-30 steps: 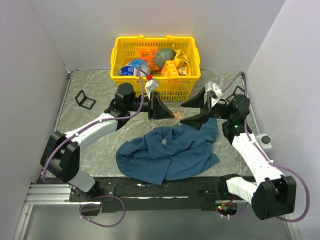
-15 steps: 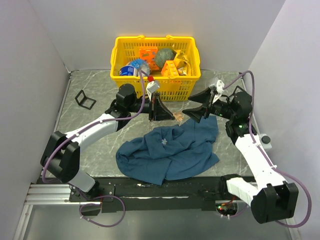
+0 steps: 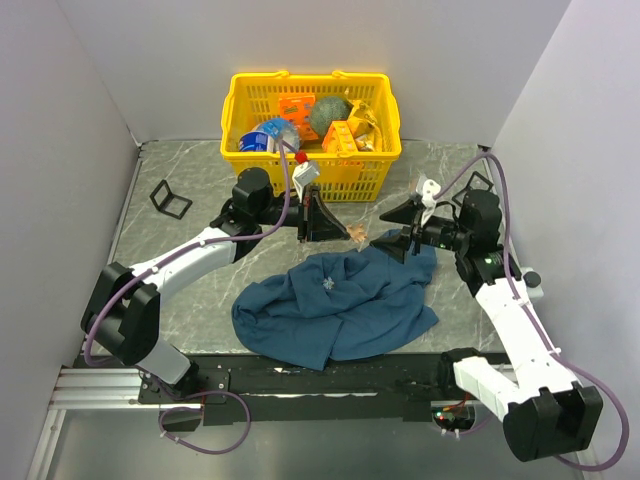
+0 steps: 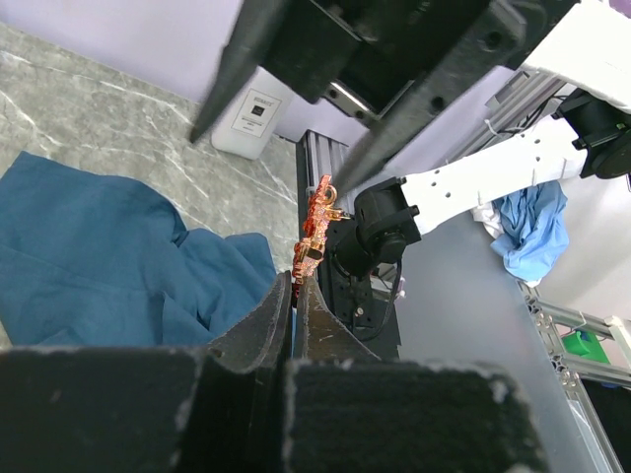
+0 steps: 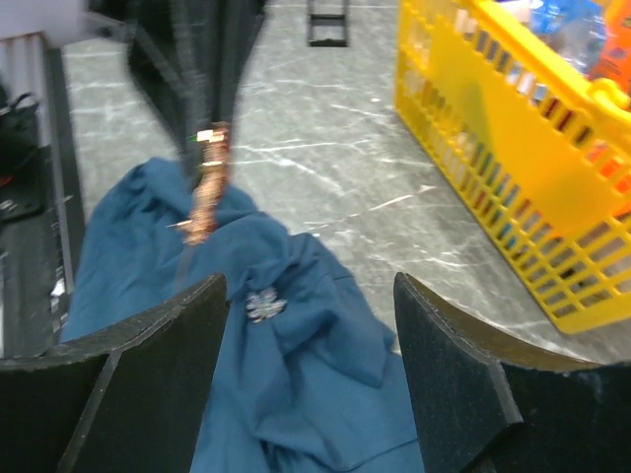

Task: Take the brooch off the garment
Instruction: Close the brooch.

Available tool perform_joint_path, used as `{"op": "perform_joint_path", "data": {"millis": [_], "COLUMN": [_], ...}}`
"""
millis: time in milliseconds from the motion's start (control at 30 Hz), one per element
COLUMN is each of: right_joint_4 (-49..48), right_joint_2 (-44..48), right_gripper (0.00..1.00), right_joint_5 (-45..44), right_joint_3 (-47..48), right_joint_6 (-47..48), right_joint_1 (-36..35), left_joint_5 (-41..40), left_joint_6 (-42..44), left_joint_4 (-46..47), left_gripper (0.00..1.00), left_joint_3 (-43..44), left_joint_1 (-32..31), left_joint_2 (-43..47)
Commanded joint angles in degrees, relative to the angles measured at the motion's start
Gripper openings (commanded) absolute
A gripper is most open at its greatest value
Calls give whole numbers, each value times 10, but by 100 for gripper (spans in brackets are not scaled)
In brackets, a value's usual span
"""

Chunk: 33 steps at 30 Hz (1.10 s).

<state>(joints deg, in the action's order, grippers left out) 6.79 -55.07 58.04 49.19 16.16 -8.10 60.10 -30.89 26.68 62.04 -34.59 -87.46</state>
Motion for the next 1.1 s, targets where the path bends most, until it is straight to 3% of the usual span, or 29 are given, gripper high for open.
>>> {"op": "perform_joint_path", "data": {"millis": [0, 267, 767, 933, 1067], "right_joint_4": [60, 49, 22, 118, 141], "right_joint_2": [16, 8, 0, 0, 12], "right_gripper": [73, 73, 71, 69, 66], "right_joint_5": [64, 109, 76, 54, -27], "right_joint_3": [45, 69, 76, 128, 129], "right_joint_6": [35, 1, -6, 61, 121], "right_joint_1": [-3, -10, -34, -18, -17], "left_joint_5": [-2, -2, -1, 4, 38], "left_joint_6": [0, 3, 3, 6, -35], "left_joint_4": [19, 18, 23, 20, 64], "left_gripper": [1, 1, 1, 1, 1], "left_joint_3": [-1, -5, -8, -7, -16], "left_joint_1": [-3, -3, -3, -3, -3], "left_joint_2": [20, 21, 19, 21, 20]}}
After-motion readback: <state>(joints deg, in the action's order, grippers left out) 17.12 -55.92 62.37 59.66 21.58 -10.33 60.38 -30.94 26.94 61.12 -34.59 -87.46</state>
